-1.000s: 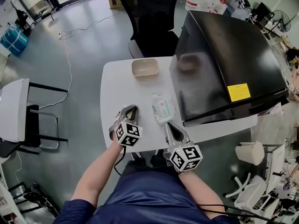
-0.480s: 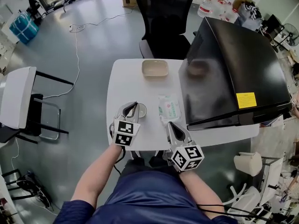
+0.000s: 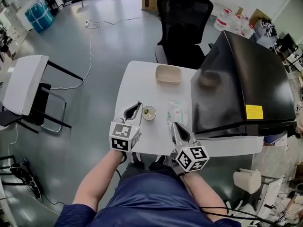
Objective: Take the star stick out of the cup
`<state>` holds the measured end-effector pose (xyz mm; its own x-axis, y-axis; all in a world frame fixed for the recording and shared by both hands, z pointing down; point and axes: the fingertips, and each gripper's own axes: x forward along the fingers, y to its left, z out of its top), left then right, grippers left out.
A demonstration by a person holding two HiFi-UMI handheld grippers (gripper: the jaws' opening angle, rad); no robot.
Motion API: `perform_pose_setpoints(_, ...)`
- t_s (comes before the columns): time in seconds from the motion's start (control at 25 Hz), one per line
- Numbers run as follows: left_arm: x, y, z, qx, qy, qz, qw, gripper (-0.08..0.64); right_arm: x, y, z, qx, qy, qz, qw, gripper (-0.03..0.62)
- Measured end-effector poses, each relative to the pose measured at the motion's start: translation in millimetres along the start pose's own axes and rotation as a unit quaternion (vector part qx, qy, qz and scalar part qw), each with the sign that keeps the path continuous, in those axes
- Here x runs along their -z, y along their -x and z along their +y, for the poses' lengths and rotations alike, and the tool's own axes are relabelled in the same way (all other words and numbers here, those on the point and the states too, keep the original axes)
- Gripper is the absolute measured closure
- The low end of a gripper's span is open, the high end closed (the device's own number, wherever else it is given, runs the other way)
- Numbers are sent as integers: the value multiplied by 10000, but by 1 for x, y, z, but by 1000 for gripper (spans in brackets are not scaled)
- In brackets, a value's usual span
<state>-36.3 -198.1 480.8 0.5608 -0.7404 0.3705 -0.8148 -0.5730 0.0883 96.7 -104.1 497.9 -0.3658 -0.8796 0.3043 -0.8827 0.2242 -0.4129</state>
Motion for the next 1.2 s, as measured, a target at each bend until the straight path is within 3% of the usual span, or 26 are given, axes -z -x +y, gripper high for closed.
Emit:
perform_pose_setpoints(0.28,-22,29,20,-143,771,-368,9962,552,-10,-9,14,-163,177,42,9997,584)
perform_pose_setpoints(0.52,-37,48,34,-233,1171,-627,9909,552,-25,-10,20,-186,352,-52,9992,584)
perform_pose_setpoints(0.88,-62,69,46,-162,1547,-988,9829,552,-49,-11,31,-235,599,-264,9976,585)
perform_pose_setpoints(1.2,-78,81,59,-138,1615,-1223,9792,551,-70,-14,43,-312,907,-460,9943,586)
